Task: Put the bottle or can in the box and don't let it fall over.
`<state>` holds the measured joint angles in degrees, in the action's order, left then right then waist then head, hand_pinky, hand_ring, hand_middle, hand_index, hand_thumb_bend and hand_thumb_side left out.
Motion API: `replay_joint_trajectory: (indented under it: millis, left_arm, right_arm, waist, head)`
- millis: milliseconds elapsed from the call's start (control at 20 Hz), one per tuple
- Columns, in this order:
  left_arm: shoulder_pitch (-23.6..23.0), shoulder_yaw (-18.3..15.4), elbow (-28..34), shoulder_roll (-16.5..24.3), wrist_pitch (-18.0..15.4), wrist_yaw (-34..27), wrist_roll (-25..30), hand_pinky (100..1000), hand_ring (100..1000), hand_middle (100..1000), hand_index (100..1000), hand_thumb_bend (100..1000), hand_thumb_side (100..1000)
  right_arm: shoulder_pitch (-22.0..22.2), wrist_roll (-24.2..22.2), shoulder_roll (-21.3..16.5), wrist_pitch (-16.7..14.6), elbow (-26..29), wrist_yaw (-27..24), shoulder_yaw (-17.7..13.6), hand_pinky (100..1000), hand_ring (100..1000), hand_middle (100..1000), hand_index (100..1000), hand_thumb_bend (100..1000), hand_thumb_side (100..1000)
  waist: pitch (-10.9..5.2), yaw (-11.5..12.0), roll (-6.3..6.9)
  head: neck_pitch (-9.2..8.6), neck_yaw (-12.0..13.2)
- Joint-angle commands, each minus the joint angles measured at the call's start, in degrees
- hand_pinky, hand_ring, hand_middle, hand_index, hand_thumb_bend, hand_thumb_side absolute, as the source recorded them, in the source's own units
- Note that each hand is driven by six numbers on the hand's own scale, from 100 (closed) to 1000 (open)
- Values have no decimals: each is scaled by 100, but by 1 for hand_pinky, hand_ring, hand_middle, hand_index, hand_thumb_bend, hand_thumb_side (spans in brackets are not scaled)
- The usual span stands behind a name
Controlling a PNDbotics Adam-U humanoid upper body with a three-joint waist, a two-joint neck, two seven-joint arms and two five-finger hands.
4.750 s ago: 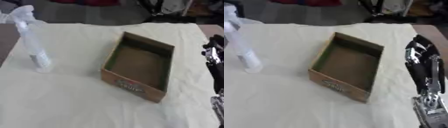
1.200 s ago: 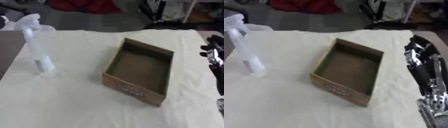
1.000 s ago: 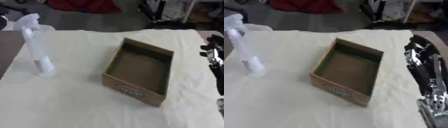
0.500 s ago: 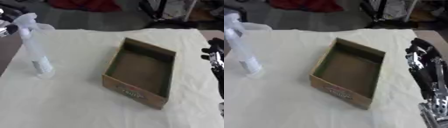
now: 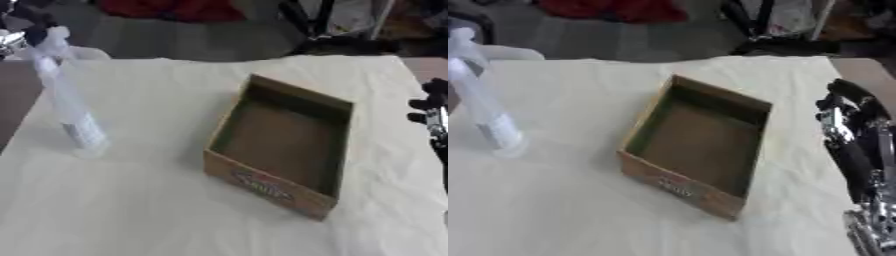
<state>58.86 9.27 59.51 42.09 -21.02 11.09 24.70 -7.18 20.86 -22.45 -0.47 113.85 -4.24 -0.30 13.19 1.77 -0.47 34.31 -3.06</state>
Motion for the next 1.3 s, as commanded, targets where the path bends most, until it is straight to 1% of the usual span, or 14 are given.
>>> replay_joint_trajectory:
  millis: [50, 700, 1300]
  left_arm:
    - [180, -55, 21, 80, -19, 52, -24, 914, 779, 838, 882, 368, 743]
    - [236, -104, -76, 63, -56, 346, -101, 917, 789, 836, 877, 398, 693]
    - [182, -119, -142, 104, -1, 484, 116, 911, 787, 835, 873, 400, 715]
  right_arm:
    - [-64, -23, -93, -6, 74, 25, -16, 714, 741, 791, 821, 100, 555]
    - [-96, -41, -89, 0, 74, 34, 7, 714, 741, 791, 818, 100, 570]
    - [-61, -38, -78, 16, 74, 63, 11, 715, 742, 792, 817, 100, 583]
  waist:
    - [-58, -25, 25]
    - [3, -93, 42]
    - [11, -75, 27]
  head:
    - [-99, 35]
    - [-140, 82]
    - [-121, 79]
